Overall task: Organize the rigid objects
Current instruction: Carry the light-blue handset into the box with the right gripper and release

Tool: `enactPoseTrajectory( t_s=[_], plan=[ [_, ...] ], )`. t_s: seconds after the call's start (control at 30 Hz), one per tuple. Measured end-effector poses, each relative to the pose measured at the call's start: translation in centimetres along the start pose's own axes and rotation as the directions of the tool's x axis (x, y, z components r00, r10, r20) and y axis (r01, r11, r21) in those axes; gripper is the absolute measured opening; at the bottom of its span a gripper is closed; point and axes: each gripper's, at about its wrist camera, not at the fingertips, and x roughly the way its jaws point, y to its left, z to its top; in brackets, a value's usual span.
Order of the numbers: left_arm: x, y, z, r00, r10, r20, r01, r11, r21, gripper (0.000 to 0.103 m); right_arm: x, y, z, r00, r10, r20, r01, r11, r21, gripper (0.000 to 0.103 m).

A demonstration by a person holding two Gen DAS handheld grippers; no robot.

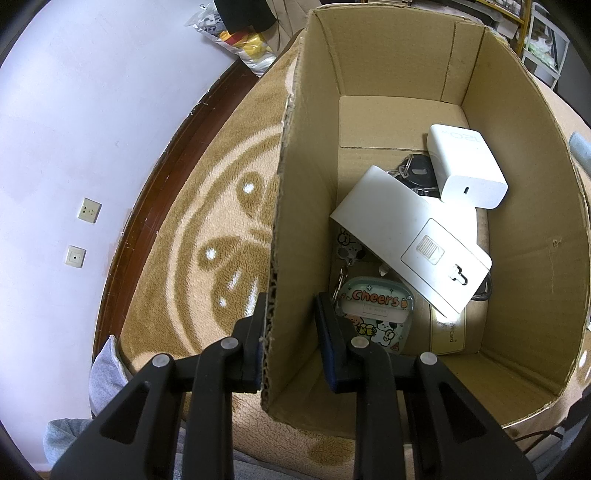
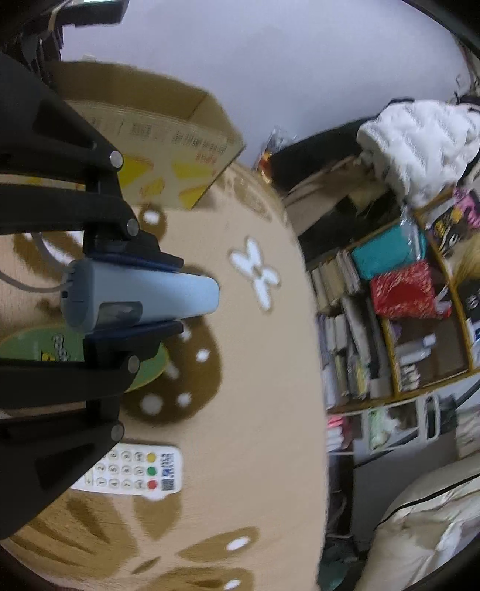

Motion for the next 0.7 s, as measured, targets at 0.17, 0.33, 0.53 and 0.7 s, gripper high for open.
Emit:
enactPoseTrajectory(
  t_s=[0.17,0.33,0.53,0.7],
  plan=[
    [0.0,0.0,0.0,1.0,0.0,0.0,0.0,1.0,0.0,0.024,-1.4,1.3,0.6,0.999,0.037,0.04,-0.036,0.999,-0.027,0.029],
    [0.0,0.0,0.0,1.0,0.0,0.0,0.0,1.0,0.0,0.024,-2.1,2.8,0.5,0.995,0.074,0.067,-0.072,0.997,-0.031,0.029],
    [0.0,0.0,0.0,1.0,0.002,0.0,-0.002,1.0,0.002,0.024,-2.3,5.0,-0.3,0.99,0.128,0.067,-0.125,0.991,-0.053,0.029],
    [0.0,0.1,0.1,1.0,0.002,0.0,-0.002,1.0,0.002,0.024,-2.9,7.1,-0.8,0.982,0.179,0.068,-0.171,0.98,-0.102,0.028]
  ],
)
